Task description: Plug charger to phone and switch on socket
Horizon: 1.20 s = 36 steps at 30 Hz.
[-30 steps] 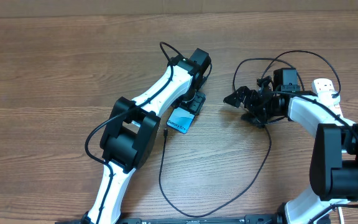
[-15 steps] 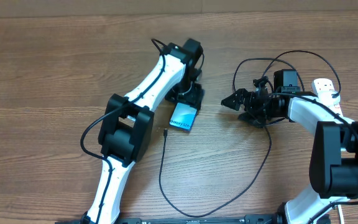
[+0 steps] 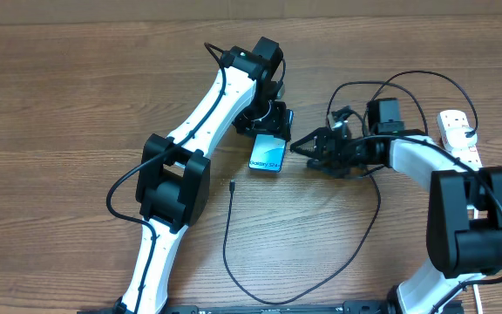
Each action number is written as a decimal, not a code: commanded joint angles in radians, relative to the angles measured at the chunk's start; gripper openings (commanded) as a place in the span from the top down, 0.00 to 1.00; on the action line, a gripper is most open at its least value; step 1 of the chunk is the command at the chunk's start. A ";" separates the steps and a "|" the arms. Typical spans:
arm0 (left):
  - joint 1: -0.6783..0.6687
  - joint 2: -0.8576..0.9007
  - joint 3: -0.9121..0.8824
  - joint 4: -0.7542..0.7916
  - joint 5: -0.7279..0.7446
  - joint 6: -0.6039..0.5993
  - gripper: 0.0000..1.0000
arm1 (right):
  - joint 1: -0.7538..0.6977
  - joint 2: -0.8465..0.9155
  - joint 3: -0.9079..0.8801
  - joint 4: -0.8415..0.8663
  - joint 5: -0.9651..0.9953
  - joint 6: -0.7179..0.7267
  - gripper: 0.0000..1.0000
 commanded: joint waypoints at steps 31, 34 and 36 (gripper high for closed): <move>0.000 -0.001 0.031 0.020 0.282 -0.031 0.30 | 0.155 0.007 -0.006 0.270 0.124 0.277 0.96; 0.001 -0.001 0.031 0.020 0.281 -0.031 0.04 | 0.155 0.007 -0.006 0.276 0.123 0.277 0.96; 0.005 -0.001 0.031 0.021 0.282 -0.031 0.00 | 0.153 0.007 -0.006 0.280 0.105 0.277 0.96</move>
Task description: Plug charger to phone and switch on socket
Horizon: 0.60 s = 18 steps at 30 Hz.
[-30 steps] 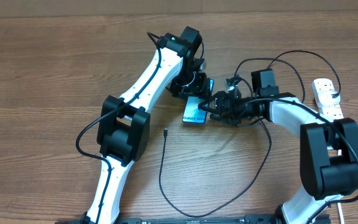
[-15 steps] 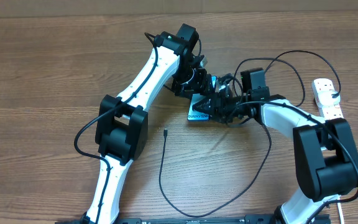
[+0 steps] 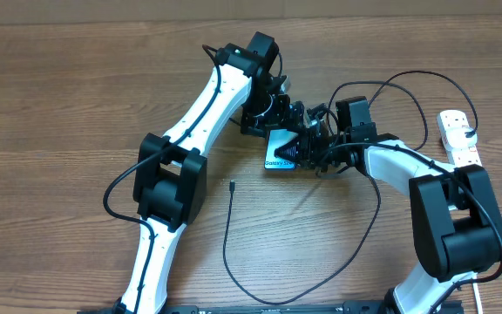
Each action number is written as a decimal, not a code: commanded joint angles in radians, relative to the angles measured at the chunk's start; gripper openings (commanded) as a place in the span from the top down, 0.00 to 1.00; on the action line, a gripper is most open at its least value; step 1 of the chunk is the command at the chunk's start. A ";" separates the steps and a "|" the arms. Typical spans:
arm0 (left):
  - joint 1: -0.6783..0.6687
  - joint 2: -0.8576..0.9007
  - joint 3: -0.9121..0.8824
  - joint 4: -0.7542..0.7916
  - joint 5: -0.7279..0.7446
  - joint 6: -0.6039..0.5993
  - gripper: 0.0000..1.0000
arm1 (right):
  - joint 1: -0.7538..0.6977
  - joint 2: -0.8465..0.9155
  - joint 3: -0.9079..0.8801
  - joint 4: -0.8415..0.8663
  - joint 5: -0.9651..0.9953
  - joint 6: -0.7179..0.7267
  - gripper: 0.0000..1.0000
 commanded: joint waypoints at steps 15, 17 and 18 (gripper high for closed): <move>0.137 -0.001 0.020 0.024 0.744 0.325 0.21 | -0.053 0.002 0.013 0.341 -0.447 0.166 0.96; 0.152 -0.001 0.020 0.035 0.846 0.353 0.24 | -0.053 0.002 0.013 0.411 -0.448 0.226 0.96; 0.158 -0.001 0.020 0.042 0.895 0.362 0.25 | -0.053 0.002 0.013 0.452 -0.448 0.260 0.96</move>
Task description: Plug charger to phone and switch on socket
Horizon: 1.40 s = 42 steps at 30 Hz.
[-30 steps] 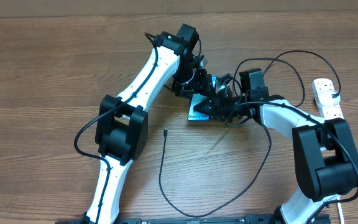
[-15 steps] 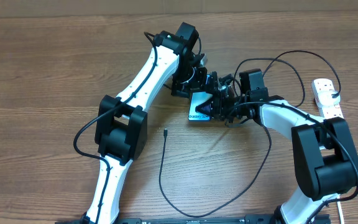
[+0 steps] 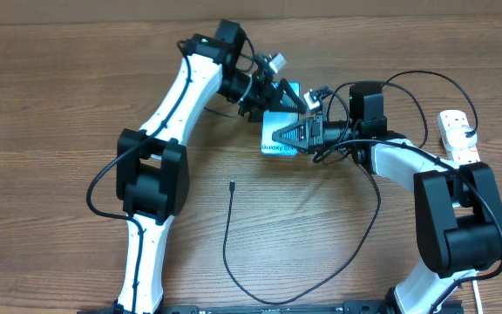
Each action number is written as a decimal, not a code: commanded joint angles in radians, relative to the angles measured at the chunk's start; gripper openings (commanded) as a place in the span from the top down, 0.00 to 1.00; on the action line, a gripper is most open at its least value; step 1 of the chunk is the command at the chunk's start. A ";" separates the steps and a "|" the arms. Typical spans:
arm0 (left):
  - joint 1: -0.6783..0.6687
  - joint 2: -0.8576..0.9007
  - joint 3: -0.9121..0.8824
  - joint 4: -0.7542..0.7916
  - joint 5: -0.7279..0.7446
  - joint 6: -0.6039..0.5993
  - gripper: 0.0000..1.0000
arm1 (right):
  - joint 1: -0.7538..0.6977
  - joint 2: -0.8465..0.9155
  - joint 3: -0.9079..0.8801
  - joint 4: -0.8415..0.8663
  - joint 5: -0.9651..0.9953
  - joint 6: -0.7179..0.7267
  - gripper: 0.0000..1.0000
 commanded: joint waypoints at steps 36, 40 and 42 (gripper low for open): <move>0.041 -0.001 0.016 0.486 0.430 -0.293 0.96 | -0.002 -0.010 0.014 0.367 0.142 0.404 0.94; 0.042 -0.001 0.016 0.455 0.411 -0.290 0.96 | -0.002 -0.011 0.014 0.346 0.112 0.388 0.28; 0.043 -0.001 0.016 0.416 0.348 -0.274 0.96 | -0.002 -0.011 0.014 0.343 0.083 0.362 0.16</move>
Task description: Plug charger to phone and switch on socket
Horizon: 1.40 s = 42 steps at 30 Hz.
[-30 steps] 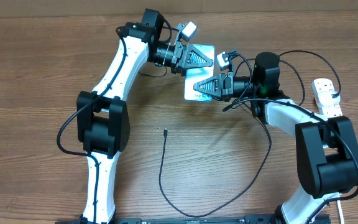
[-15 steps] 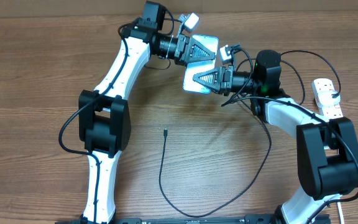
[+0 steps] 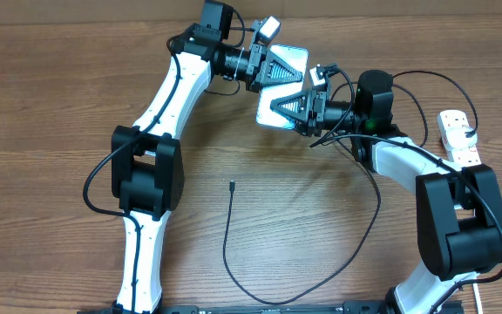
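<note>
The phone (image 3: 284, 87) shows only in the overhead view, raised off the table at the far middle with its pale screen tilted up. My left gripper (image 3: 279, 68) reaches in from the left and is shut on the phone's far end. My right gripper (image 3: 288, 108) comes from the right and is shut on its near end. The black charger cable (image 3: 227, 244) lies on the table, its plug tip (image 3: 232, 184) free and well below the phone. The white socket strip (image 3: 458, 136) sits at the right edge.
The cable loops from the plug tip down toward the front edge, then back up past the right arm's elbow (image 3: 382, 166) to the socket strip. The wooden table (image 3: 50, 174) shows bare to the left of the left arm.
The phone has moved farther from me and higher, and its screen now looks larger and paler. Both grippers have moved with it. The cable and its plug tip lie where they were.
First the phone lay mid-table with my left gripper on its far end and my right gripper just right of it. Then both grippers were at the phone, a little to the right. Later it stood farther back, and now it is raised between both grippers.
</note>
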Each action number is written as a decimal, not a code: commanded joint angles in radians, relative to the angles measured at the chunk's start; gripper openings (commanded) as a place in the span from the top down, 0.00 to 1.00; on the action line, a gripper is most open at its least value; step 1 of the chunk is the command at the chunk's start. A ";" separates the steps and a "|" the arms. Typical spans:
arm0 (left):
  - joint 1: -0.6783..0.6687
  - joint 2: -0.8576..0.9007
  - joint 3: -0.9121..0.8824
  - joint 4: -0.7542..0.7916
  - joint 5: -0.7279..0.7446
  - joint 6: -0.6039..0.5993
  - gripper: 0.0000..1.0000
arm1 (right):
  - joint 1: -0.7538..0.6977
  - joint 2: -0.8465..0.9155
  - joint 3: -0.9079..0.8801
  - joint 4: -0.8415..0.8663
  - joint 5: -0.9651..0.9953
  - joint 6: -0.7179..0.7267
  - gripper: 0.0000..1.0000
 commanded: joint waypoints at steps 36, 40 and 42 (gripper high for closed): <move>0.015 -0.024 0.018 -0.667 -1.343 -0.040 0.96 | 0.146 0.004 -0.004 -0.884 0.630 -0.528 0.13; 0.015 -0.024 0.018 -0.665 -1.421 -0.127 0.96 | 0.207 0.004 -0.004 -0.861 0.713 -0.529 0.00; 0.013 -0.024 0.017 -0.667 -1.421 -0.117 0.96 | 0.212 0.004 -0.004 -0.850 0.713 -0.529 0.00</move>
